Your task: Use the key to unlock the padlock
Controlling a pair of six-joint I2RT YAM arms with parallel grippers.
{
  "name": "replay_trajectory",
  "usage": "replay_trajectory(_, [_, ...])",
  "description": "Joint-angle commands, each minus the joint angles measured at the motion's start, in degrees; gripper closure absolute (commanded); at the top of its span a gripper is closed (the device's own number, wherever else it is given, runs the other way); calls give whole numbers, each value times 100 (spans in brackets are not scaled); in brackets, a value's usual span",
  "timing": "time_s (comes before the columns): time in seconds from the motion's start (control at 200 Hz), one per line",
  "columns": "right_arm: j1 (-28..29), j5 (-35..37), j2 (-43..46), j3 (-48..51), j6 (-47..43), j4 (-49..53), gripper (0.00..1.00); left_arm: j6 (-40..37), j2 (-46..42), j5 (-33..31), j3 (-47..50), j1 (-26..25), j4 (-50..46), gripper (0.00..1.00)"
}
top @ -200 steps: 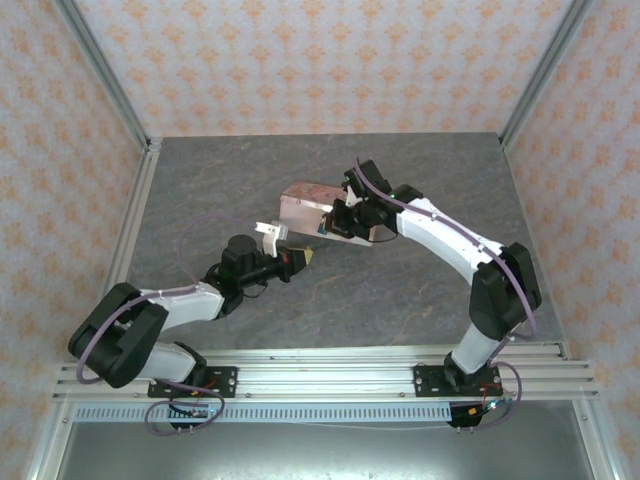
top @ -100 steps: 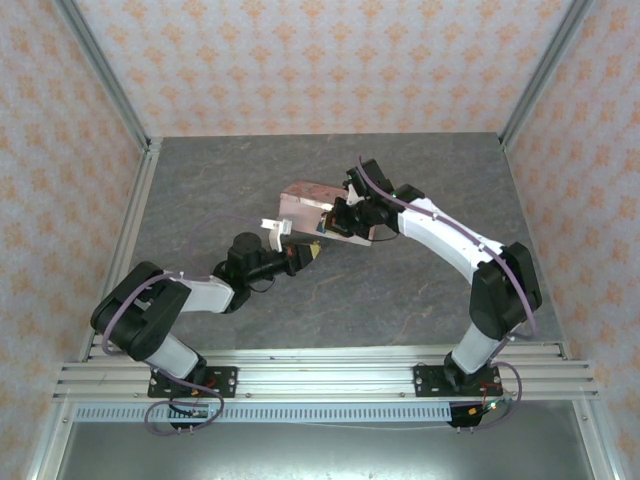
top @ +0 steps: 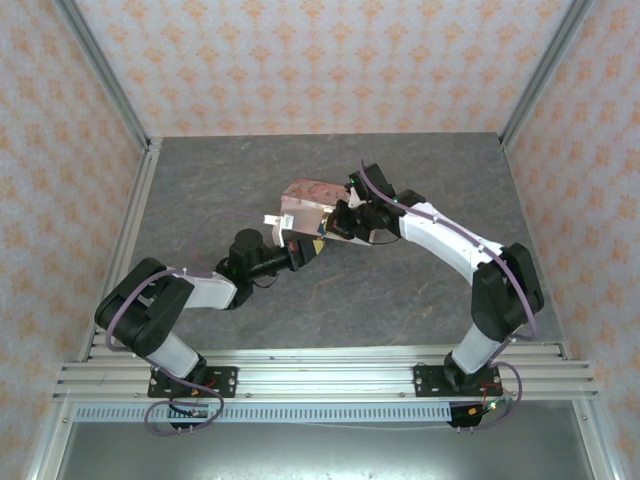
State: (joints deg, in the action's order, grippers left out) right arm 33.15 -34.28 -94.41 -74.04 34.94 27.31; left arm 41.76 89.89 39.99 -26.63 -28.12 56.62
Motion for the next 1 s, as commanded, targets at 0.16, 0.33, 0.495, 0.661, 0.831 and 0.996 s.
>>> replay_trajectory(0.16, [-54, 422, 370, 504, -146, -757, 100, -508, -271, -189, 68, 41, -996, 100])
replay_trajectory(0.33, [-45, 765, 362, 1165, -552, -1315, 100, -1052, -906, -477, 280, 34, -2002, 100])
replay_trajectory(0.495, [-45, 955, 235, 1874, -806, -2119, 100, -1433, -1553, -713, 428, 34, -2715, 100])
replay_trajectory(0.661, [-37, 1035, 60, 2254, -1058, -2605, 100, -1643, -2046, -924, 498, 28, -3240, 100])
replay_trajectory(0.831, [-3, 1358, 27, 2418, -1185, -2693, 100, -1738, -2427, -1083, 579, 27, -3498, 100])
replay_trajectory(0.996, [188, 2087, 187, 2495, -1270, -2482, 69, -1811, -2757, -1176, 615, 34, -3775, 100])
